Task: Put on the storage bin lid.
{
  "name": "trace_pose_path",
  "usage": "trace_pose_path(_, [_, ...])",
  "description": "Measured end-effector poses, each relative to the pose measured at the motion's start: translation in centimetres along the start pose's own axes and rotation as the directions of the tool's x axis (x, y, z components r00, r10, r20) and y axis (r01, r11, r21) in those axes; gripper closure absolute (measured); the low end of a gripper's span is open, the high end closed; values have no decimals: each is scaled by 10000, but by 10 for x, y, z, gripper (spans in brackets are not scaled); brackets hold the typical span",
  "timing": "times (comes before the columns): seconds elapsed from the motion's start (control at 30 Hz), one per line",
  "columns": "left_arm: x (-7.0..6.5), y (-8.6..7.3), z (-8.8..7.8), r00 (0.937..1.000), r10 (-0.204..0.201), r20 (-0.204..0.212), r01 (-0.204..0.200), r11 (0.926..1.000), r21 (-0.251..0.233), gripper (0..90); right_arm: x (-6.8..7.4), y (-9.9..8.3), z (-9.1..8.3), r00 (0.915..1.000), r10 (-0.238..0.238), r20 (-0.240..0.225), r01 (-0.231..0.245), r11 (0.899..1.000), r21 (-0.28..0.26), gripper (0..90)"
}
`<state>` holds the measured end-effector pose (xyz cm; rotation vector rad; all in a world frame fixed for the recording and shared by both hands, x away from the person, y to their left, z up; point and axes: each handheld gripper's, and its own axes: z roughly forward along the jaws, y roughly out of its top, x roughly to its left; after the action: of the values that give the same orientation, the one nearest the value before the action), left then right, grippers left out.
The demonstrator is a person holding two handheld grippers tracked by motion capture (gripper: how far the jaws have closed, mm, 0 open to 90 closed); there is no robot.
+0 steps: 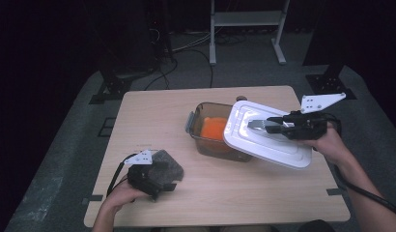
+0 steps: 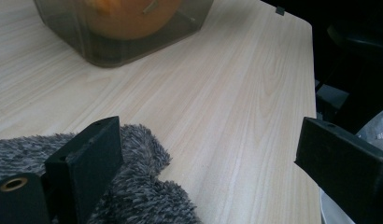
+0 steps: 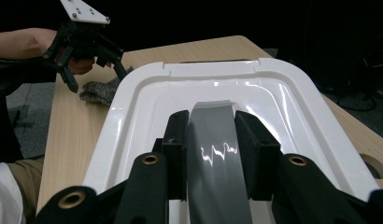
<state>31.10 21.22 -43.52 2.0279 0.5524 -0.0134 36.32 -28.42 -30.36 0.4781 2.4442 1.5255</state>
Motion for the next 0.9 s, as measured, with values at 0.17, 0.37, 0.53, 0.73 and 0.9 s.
trace_pose_path(0.17, [0, -1, -1, 10000, -10, -11, 10, 10000, 46, 65, -2, 4, 6, 9999, -45, -96, 45, 10000, 35, 658])
trace_pose_path(0.37, [-1, -1, -3, 10000, -7, -39, 7, 10000, -41, 65, -4, 9, 17, 9997, -57, -227, 57, 10000, 16, 658])
trace_pose_path(0.53, [-1, -1, -2, 10000, -5, -43, 5, 10000, -36, 65, -6, 15, 29, 9992, -138, -386, 140, 9999, 43, 657])
trace_pose_path(0.73, [0, -1, -3, 10000, 0, -53, 0, 10000, -41, 65, -9, 24, 43, 9977, -280, -620, 280, 9996, -17, 658])
trace_pose_path(0.9, [-1, -1, -2, 10000, 29, -16, -29, 10000, -41, 65, -11, 30, 53, 9966, -362, -741, 360, 9993, -41, 658])
